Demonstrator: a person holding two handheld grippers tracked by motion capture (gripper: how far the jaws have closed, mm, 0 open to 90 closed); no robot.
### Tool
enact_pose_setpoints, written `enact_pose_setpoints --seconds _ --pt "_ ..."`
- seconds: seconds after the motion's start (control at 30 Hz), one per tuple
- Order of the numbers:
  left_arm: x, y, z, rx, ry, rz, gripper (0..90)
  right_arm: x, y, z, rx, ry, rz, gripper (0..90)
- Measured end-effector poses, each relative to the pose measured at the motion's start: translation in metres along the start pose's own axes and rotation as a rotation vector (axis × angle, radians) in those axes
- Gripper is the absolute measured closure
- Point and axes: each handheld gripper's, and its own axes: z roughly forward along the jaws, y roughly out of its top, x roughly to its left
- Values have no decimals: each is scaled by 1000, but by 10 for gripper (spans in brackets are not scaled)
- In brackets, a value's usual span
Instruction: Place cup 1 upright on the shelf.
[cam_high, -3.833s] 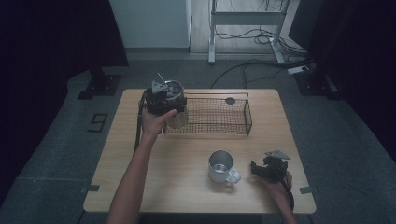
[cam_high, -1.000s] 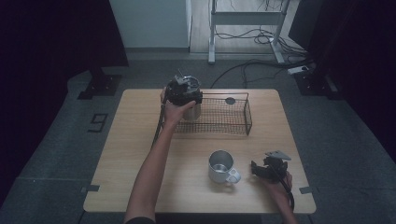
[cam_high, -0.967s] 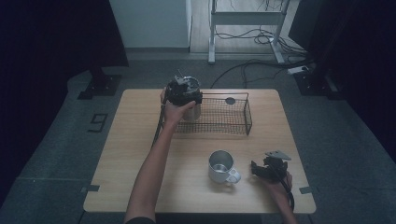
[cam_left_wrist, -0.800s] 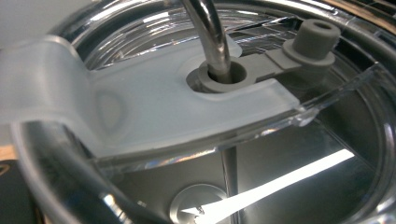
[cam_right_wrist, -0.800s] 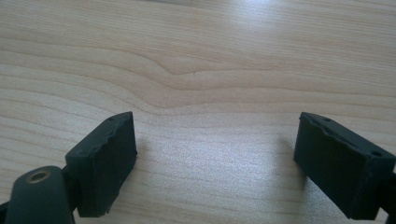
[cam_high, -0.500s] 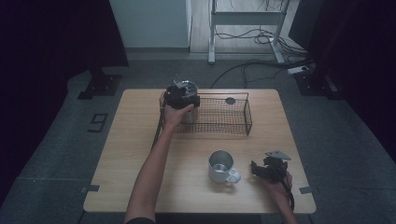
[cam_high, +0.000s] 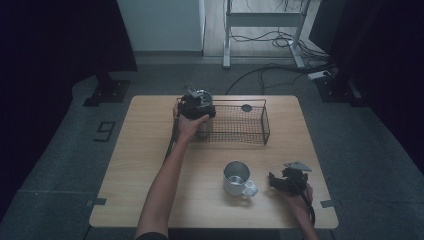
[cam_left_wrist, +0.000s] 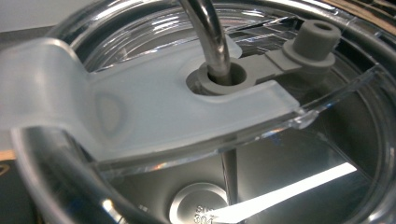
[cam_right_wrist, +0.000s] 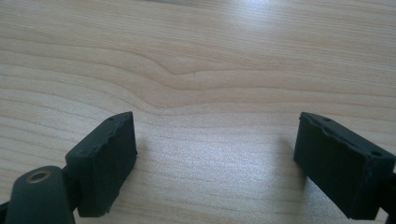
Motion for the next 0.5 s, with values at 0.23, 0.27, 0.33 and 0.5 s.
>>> enact_pose_setpoints --seconds 0.23,0.27,0.33,0.5 --pt "-2 -4 5 12 15 0 40 0 0 0 0 0 -1 126" --pt "-2 -4 6 12 15 -4 40 0 0 0 0 0 -1 127" --pt "-2 -5 7 22 20 2 39 0 0 0 0 -1 0 126" --pt "-4 -8 10 29 17 4 35 0 0 0 0 0 0 127"
